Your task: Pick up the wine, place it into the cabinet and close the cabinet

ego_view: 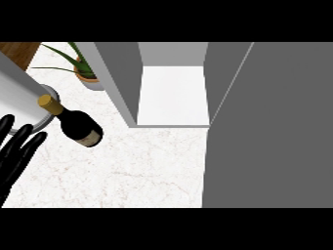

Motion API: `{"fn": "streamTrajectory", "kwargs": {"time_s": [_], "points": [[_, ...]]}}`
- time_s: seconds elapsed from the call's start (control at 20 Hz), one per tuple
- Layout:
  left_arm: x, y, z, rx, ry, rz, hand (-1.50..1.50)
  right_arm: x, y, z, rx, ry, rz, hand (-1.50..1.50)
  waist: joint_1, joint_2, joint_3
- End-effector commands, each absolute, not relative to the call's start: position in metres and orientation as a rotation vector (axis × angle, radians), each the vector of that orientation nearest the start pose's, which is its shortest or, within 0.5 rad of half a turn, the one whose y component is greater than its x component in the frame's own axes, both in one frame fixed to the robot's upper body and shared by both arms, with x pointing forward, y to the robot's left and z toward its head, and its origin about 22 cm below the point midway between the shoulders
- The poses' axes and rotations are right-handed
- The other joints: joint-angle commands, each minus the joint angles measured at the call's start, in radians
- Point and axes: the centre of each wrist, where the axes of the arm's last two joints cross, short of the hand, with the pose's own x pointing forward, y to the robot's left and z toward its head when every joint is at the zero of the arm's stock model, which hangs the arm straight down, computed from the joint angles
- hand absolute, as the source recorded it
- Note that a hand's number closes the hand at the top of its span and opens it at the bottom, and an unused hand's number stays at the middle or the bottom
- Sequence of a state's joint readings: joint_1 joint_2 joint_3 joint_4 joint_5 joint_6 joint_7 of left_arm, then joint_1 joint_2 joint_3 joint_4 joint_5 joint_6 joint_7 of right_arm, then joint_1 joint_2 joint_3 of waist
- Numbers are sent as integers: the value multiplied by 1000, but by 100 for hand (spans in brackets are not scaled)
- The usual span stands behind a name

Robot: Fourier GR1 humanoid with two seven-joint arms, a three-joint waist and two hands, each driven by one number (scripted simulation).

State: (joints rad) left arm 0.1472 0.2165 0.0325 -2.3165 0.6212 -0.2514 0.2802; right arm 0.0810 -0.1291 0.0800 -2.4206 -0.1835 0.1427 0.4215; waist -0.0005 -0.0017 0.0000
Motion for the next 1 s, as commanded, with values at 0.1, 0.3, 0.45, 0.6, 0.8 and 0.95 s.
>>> {"fn": "streamTrajectory", "kwargs": {"time_s": [0.1, 0.3, 0.45, 0.6, 0.8, 0.95], "points": [[141, 267, 173, -572, -1935, -160, -150, 135, -237, 192, 228, -1943, 267, -150, 3, -1, 0], [142, 276, 179, -517, -1911, -158, -150, 128, -223, 200, 232, -1943, 254, -150, 4, -2, 0], [155, 303, 172, -505, -1938, -130, -150, 132, -223, 186, 246, -1935, 244, -150, 1, -1, 0], [156, 313, 180, -463, -1938, -125, -150, 133, -233, 200, 228, -1940, 262, -150, 2, -1, 0], [177, 319, 170, -418, -1919, -111, -150, 135, -226, 212, 218, -1952, 252, -150, -1, 1, 0], [193, 336, 181, -405, -1926, -70, -150, 131, -218, 211, 245, -1948, 251, -150, -5, 1, -1]]}}
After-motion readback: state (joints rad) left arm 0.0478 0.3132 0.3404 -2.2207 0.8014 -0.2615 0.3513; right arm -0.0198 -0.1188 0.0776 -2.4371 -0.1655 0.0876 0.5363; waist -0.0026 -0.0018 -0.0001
